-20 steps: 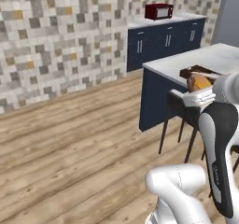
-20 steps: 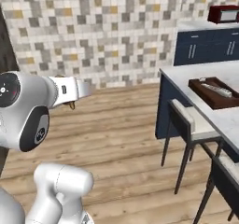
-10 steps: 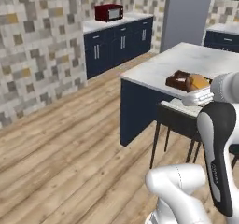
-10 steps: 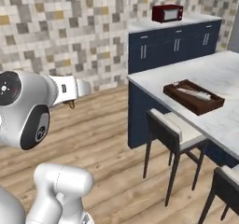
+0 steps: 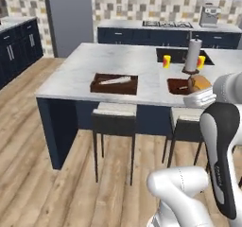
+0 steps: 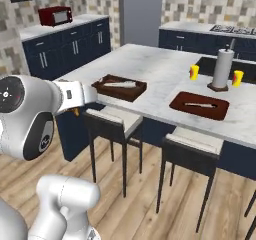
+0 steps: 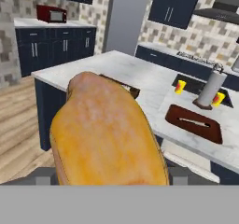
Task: Gather the eggplant and lime from the fridge and place them on a tray on the dining counter. Then gather the chicken drumsticks from the fridge and place them on the other tray.
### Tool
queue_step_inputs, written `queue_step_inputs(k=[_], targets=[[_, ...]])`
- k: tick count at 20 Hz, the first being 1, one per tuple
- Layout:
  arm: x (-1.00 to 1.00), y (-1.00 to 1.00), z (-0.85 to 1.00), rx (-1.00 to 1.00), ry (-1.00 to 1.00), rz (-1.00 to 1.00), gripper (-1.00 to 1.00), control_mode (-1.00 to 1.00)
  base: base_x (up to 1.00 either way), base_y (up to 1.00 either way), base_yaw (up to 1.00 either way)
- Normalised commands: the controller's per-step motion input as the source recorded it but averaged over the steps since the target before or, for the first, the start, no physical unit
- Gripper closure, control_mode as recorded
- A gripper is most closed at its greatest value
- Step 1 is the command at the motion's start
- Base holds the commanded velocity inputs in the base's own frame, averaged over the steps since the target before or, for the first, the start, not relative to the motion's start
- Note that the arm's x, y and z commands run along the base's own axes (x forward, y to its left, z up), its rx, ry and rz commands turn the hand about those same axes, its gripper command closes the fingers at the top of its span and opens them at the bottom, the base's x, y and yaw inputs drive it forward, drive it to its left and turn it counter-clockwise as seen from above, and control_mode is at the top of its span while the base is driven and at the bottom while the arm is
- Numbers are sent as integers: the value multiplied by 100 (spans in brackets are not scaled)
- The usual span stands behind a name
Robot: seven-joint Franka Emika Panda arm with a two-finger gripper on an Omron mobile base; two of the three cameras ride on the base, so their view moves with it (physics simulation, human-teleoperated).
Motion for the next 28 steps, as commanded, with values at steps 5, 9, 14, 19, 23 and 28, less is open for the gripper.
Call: queue_step_inputs(k=[5, 9, 14, 19, 23, 28], targets=[[0, 0, 0, 0, 0, 0, 100, 100, 38, 96, -43], [0, 0, 0, 0, 0, 0, 100, 100, 27, 90, -40], [0, 0, 0, 0, 0, 0, 100, 100, 51, 68, -35], [0, 0, 0, 0, 0, 0, 100, 100, 95, 63, -22], [0, 0, 0, 0, 0, 0, 100, 100, 96, 28, -8], [0, 0, 0, 0, 0, 0, 100, 100, 79, 3, -6]])
